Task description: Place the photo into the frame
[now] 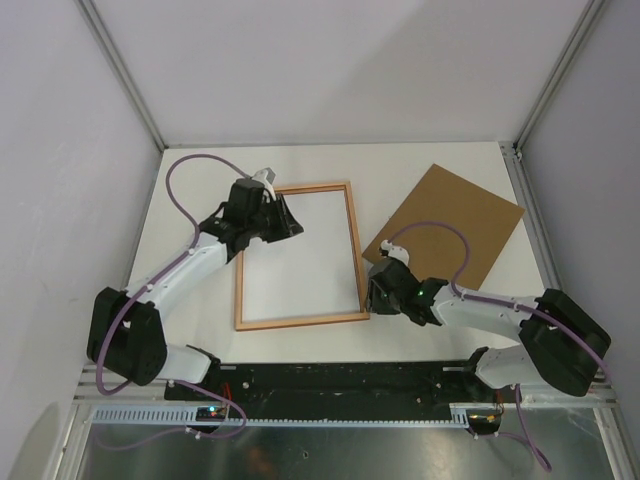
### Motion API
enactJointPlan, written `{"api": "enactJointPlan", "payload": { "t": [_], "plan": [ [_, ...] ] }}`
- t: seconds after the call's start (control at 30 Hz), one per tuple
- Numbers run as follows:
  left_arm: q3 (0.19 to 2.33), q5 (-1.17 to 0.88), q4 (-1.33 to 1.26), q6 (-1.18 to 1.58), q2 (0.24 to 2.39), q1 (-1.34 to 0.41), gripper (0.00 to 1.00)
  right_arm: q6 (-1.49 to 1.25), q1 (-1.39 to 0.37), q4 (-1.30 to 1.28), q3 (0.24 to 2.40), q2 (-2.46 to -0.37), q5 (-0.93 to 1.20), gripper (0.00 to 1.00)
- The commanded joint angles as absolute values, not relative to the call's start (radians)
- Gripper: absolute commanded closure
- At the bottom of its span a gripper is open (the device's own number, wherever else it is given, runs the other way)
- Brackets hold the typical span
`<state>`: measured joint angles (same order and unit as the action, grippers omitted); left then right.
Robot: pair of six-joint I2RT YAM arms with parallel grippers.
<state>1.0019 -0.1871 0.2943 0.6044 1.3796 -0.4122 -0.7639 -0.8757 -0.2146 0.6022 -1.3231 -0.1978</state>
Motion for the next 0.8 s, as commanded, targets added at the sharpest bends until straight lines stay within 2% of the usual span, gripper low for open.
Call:
{"api": "enactJointPlan", "payload": {
  "t": [0.0,0.27,0.5,0.67,0.77],
  "plan": [
    [0.988,-0.178,0.268,0.613,1.344,-0.416,0.67,-0.796,-0.895,-0.133,0.6,-1.365,-0.217,0.61],
    [0.994,-0.175,0.267,0.607,1.356,-0.417,0.67,-0.802,-0.907,-0.083,0.63,-1.435,-0.194,0.71],
    [1.003,-0.179,0.268,0.599,1.37,-0.417,0.67,-0.798,-0.944,-0.081,0.756,-1.554,-0.198,0.76],
    [1.033,-0.194,0.268,0.591,1.399,-0.417,0.67,-0.795,-0.963,-0.105,0.86,-1.639,-0.203,0.75],
    [1.068,-0.209,0.268,0.58,1.43,-0.416,0.67,-0.795,-0.965,-0.13,0.9,-1.658,-0.207,0.64]
  ]
}}
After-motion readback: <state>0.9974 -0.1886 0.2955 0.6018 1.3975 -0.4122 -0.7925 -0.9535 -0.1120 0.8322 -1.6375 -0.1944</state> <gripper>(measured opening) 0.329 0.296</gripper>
